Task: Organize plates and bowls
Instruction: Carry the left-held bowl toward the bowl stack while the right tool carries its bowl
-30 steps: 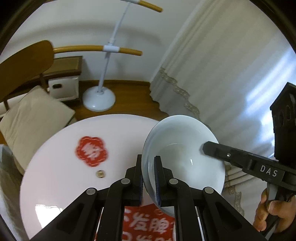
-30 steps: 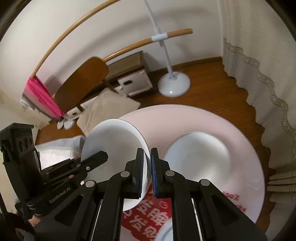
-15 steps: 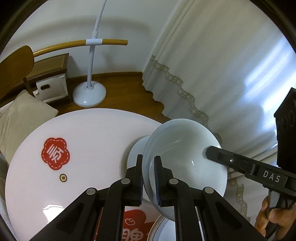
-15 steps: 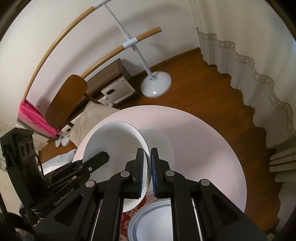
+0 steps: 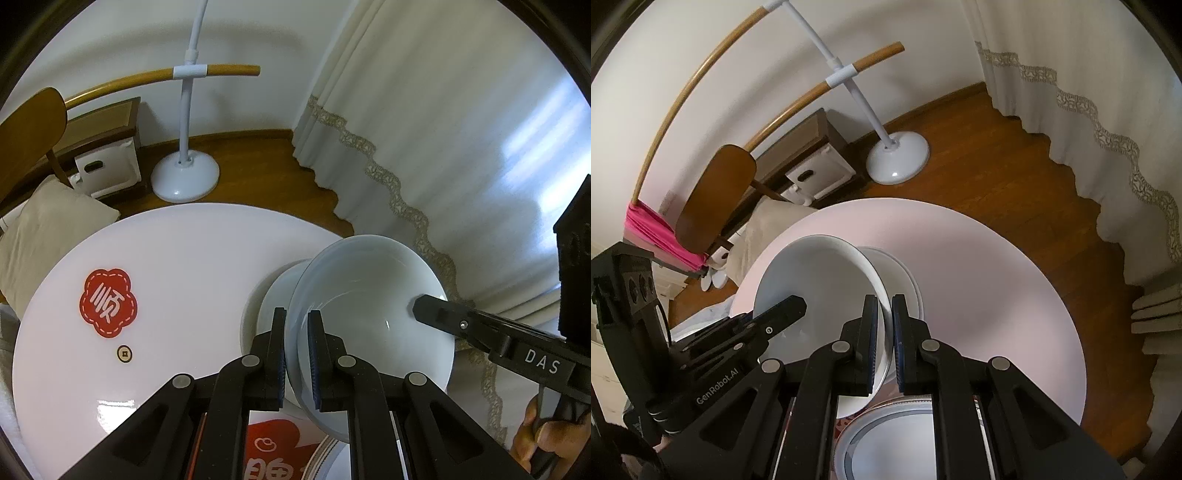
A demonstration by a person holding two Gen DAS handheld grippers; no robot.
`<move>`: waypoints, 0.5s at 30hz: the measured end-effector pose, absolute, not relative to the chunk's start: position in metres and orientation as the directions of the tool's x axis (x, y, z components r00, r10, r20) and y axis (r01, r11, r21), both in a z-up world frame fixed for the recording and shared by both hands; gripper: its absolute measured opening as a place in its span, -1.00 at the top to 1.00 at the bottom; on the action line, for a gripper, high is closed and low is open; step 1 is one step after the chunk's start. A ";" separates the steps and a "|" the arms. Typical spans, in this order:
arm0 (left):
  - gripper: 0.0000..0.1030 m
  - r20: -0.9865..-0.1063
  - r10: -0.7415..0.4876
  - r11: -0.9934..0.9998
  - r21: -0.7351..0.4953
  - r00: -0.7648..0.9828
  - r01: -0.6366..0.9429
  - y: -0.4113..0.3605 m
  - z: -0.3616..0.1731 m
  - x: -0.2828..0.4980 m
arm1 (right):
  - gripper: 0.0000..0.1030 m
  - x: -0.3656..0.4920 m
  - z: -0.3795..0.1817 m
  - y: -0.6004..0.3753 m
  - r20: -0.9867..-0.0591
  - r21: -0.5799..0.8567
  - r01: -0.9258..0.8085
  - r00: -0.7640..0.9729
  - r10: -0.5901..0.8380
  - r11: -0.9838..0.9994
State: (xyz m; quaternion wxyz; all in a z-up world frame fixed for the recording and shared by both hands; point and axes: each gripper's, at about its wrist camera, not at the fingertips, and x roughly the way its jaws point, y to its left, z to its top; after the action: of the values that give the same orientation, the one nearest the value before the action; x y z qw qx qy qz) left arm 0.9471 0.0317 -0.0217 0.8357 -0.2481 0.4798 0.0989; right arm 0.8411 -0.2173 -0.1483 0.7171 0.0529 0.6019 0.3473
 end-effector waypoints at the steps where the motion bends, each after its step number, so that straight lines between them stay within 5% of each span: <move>1: 0.88 -0.853 -0.075 0.858 -0.319 0.516 -0.403 0.032 -0.022 0.948 | 0.85 0.842 -0.150 -0.216 -0.829 0.492 -0.434 0.033 0.559 0.755; 15: 0.88 -0.868 -0.082 0.861 -0.309 0.490 -0.403 0.031 -0.034 0.960 | 0.79 0.835 -0.163 -0.205 -0.881 0.399 -0.445 0.058 0.470 0.802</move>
State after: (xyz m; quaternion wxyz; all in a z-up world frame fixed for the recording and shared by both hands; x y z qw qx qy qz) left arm 0.9596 0.0314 -0.0337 0.8277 -0.2448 0.4955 0.0970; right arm 0.8351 -0.2051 -0.1629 0.7272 0.0103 0.6099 0.3148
